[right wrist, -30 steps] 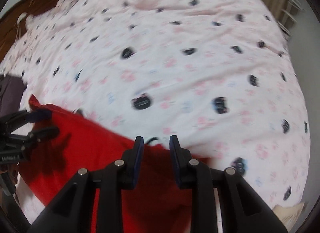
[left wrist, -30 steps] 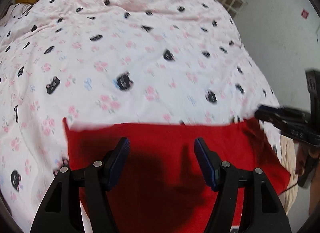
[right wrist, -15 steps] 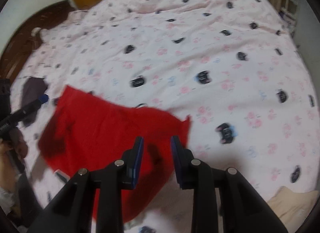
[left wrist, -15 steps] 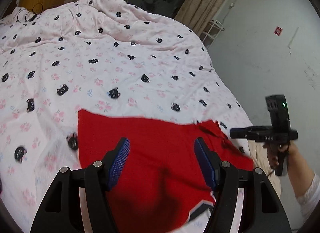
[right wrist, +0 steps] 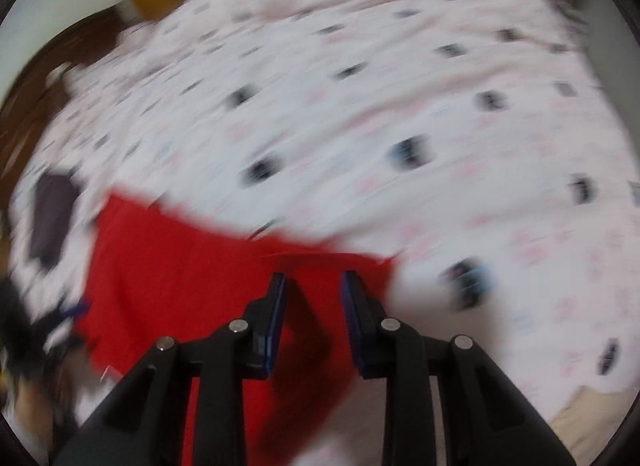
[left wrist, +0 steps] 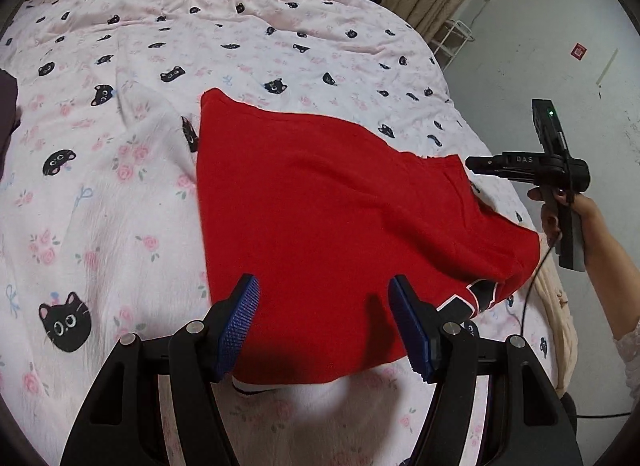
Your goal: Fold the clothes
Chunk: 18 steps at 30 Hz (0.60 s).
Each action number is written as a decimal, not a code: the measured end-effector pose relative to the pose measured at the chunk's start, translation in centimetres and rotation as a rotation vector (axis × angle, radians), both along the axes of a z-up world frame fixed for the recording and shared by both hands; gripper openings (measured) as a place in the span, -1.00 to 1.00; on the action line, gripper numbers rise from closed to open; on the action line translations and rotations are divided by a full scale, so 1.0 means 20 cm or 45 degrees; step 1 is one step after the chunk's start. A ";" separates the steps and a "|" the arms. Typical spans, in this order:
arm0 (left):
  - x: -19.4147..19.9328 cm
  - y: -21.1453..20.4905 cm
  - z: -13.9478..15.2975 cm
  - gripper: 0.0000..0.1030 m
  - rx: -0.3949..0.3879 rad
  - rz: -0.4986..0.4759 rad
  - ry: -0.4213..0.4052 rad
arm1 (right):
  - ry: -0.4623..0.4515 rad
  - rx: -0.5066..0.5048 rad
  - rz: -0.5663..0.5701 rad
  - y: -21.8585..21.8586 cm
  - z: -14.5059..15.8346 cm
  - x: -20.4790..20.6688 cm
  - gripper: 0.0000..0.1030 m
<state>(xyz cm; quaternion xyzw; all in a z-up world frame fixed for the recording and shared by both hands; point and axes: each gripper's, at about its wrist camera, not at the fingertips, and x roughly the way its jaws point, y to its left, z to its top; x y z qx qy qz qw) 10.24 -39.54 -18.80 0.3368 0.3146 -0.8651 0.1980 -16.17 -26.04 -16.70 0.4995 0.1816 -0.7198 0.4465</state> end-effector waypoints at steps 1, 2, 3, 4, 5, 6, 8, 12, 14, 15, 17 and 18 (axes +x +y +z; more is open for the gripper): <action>0.01 0.00 0.01 0.20 -0.004 0.002 0.006 | 0.004 -0.006 -0.036 0.01 0.01 -0.03 -0.40; 0.03 0.01 0.02 0.20 -0.008 0.004 0.012 | -0.009 -0.019 -0.053 0.03 0.02 -0.04 -0.40; 0.04 0.01 0.03 0.20 -0.011 0.005 0.019 | -0.026 -0.035 -0.065 0.05 0.03 -0.05 -0.40; 0.06 0.01 0.04 0.20 -0.019 0.002 0.016 | -0.044 -0.053 -0.055 0.07 0.04 -0.04 -0.40; 0.08 0.01 0.04 0.20 -0.027 -0.001 0.013 | -0.063 -0.072 -0.036 0.09 0.05 -0.02 -0.40; 0.10 0.01 0.05 0.20 -0.028 -0.008 0.011 | -0.082 -0.091 -0.017 0.11 0.06 0.00 -0.40; 0.14 0.01 0.04 0.20 -0.018 -0.026 0.012 | -0.111 -0.137 0.055 0.19 0.08 0.07 -0.40; 0.19 0.01 0.02 0.20 0.019 -0.061 0.027 | -0.114 -0.197 0.234 0.38 0.12 0.24 -0.38; 0.19 0.02 0.01 0.20 0.022 -0.075 0.035 | -0.116 -0.209 0.309 0.45 0.13 0.32 -0.33; 0.18 0.02 0.00 0.20 0.020 -0.082 0.040 | -0.117 -0.204 0.344 0.48 0.13 0.35 -0.30; 0.17 0.03 -0.02 0.20 0.017 -0.089 0.034 | -0.118 -0.174 0.407 0.53 0.10 0.43 -0.29; 0.16 0.03 -0.03 0.20 0.015 -0.093 0.026 | -0.116 -0.146 0.433 0.54 0.08 0.46 -0.29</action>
